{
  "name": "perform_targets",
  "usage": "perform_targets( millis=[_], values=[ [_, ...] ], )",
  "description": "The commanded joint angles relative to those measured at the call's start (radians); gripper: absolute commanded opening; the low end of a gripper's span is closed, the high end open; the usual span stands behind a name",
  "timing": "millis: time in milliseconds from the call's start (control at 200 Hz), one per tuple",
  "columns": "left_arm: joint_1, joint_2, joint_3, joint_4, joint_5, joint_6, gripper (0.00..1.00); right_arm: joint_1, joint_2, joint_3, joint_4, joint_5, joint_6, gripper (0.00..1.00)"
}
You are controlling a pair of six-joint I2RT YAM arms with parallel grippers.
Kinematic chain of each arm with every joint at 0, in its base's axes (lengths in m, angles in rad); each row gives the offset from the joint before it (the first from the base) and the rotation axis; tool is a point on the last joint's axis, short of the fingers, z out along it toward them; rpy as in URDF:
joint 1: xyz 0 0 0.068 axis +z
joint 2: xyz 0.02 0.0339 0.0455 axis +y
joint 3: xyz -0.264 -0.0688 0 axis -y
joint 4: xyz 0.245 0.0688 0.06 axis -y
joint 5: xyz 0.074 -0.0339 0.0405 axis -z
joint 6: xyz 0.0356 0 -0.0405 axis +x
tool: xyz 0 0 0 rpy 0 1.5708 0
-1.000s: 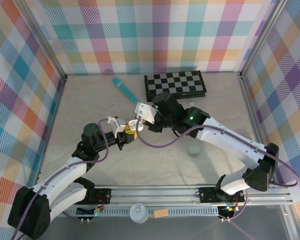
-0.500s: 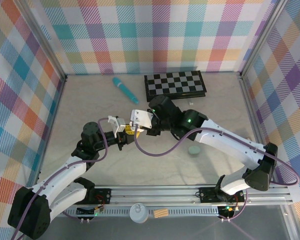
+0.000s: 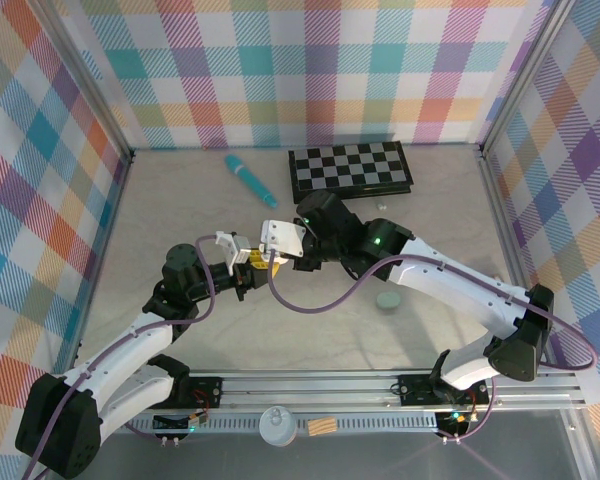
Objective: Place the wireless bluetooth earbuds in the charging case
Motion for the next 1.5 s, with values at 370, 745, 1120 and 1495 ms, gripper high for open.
perform_targets(
  millis=[370, 745, 1120, 1495],
  values=[
    [-0.006, -0.029, 0.041, 0.049, 0.037, -0.027, 0.06, 0.006, 0.010, -0.042, 0.019, 0.017, -0.027, 0.18],
    [-0.006, -0.024, 0.036, 0.069, 0.021, -0.034, 0.06, 0.005, -0.011, -0.048, -0.005, -0.054, -0.041, 0.32],
    [-0.004, -0.014, 0.020, 0.066, -0.052, -0.010, 0.05, -0.029, -0.112, -0.058, 0.049, -0.155, 0.056, 0.51],
    [0.020, -0.123, -0.010, 0.036, -0.174, -0.008, 0.05, -0.342, -0.090, -0.296, 0.444, -0.237, 0.928, 0.52]
  ],
)
